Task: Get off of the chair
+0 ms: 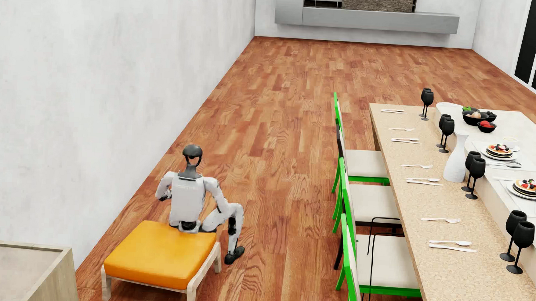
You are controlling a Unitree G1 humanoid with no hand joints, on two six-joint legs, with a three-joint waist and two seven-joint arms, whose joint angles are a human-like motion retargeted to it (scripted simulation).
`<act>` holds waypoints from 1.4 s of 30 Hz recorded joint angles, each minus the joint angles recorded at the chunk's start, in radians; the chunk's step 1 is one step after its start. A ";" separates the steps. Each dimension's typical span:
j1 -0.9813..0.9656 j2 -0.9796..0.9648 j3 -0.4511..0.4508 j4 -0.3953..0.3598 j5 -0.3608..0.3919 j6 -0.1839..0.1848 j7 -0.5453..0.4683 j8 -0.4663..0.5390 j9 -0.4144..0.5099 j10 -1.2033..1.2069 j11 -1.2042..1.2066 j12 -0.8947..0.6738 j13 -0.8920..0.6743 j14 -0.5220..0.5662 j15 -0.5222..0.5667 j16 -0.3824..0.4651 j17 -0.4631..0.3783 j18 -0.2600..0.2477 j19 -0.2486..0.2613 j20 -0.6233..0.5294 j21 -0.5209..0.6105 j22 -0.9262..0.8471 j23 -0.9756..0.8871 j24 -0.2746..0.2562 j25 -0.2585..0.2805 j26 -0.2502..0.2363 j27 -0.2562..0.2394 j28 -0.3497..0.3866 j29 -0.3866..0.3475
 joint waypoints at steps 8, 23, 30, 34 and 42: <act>-0.105 -0.095 -0.001 0.002 -0.002 0.021 -0.006 0.028 0.194 0.003 0.055 0.083 0.057 0.005 -0.045 0.111 -0.150 -0.035 -0.013 0.060 0.003 -0.430 -0.424 -0.005 0.075 0.074 0.020 0.124 -0.027; 0.111 0.115 -0.009 -0.021 0.093 -0.041 0.098 -0.109 0.031 -0.603 -0.539 -0.044 0.002 -0.058 -0.039 0.093 0.012 0.006 -0.235 -0.171 0.173 0.037 0.117 -0.029 0.055 0.023 0.060 0.026 -0.140; 0.706 0.762 -0.027 -0.012 0.246 -0.029 0.196 -0.230 -0.259 -1.101 -1.252 0.142 0.012 0.077 0.063 -0.009 0.104 0.094 -0.308 -0.092 0.240 0.403 0.227 -0.170 0.058 0.009 -0.035 -0.038 0.003; 0.666 1.218 0.086 -0.096 0.209 -0.077 0.138 -0.321 -0.425 -1.001 -1.814 0.230 0.053 0.217 0.179 -0.076 0.096 0.007 -0.253 0.038 0.142 0.357 0.108 -0.140 0.074 0.066 -0.020 0.113 0.051; 0.583 1.719 0.128 -0.178 0.157 -0.046 0.169 -0.447 -0.525 -1.743 -2.142 0.349 0.103 0.504 0.131 -0.196 -0.096 0.039 -0.146 0.205 0.114 0.415 0.065 -0.386 0.145 0.127 -0.006 0.176 0.060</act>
